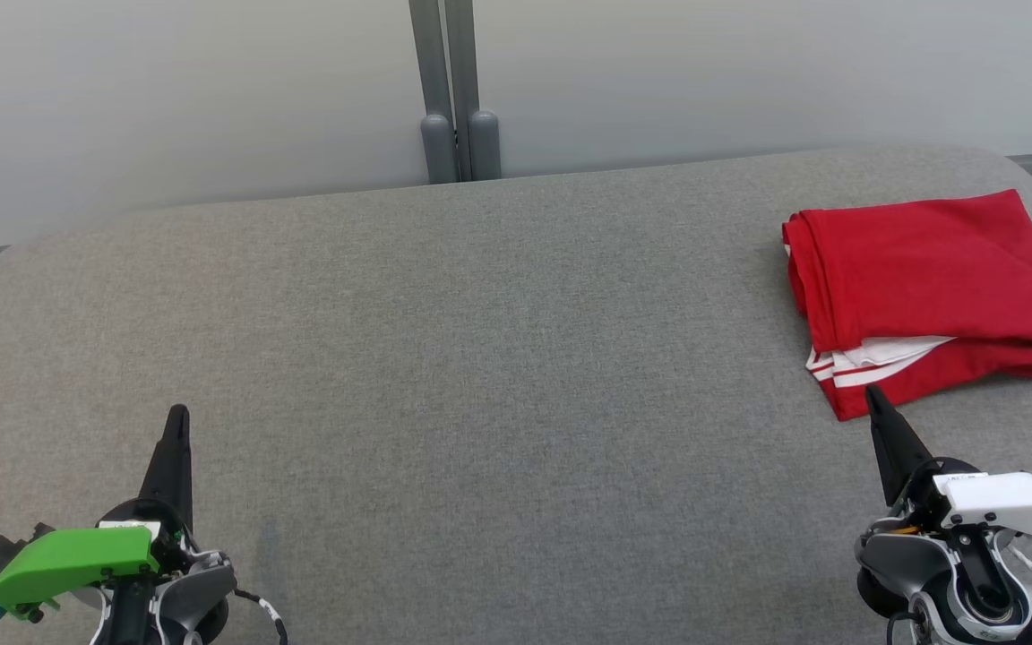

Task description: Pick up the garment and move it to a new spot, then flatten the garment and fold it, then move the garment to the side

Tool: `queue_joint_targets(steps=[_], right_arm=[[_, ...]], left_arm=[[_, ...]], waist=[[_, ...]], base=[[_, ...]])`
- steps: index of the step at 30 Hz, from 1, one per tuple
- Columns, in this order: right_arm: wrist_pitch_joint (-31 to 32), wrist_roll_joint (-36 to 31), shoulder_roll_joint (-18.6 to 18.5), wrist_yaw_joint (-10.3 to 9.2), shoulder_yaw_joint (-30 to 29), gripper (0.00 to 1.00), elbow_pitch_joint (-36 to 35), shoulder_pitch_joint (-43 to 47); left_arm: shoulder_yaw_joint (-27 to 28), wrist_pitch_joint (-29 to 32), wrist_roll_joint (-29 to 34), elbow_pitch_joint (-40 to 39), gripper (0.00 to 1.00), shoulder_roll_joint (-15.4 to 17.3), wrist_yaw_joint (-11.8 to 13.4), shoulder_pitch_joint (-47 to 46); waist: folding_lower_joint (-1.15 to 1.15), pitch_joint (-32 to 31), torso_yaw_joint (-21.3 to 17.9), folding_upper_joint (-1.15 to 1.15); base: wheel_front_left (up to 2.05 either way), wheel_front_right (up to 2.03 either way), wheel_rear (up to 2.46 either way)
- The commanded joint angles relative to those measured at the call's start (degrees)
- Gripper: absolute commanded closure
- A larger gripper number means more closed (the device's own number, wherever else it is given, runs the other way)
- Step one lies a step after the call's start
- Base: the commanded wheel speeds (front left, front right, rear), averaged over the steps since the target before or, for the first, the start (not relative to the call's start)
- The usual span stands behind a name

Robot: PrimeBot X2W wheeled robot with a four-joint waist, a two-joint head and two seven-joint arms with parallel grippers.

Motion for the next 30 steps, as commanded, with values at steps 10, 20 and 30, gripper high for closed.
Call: queue_joint_targets(steps=[10,20,30], right_arm=[[0.2,0.0,0.0,0.04,-0.1,1.0,0.1,-0.6],[0.2,0.0,0.0,0.04,-0.2,1.0,0.1,-0.6],[0.3,0.0,0.0,0.04,-0.2,1.0,0.1,-0.6]], left_arm=[[0.1,0.3,-0.1,0.0,1.0,0.0,0.1,-0.7],[0.1,0.3,-0.1,0.0,1.0,0.0,0.1,-0.7],[0.1,0.3,-0.1,0.0,1.0,0.0,0.1,-0.7]], waist=[[0.0,0.0,0.0,0.0],[0.0,0.0,0.0,0.0],[0.0,0.0,0.0,0.0]], base=[[0.0,0.0,0.0],[0.0,0.0,0.0],[0.0,0.0,0.0]])
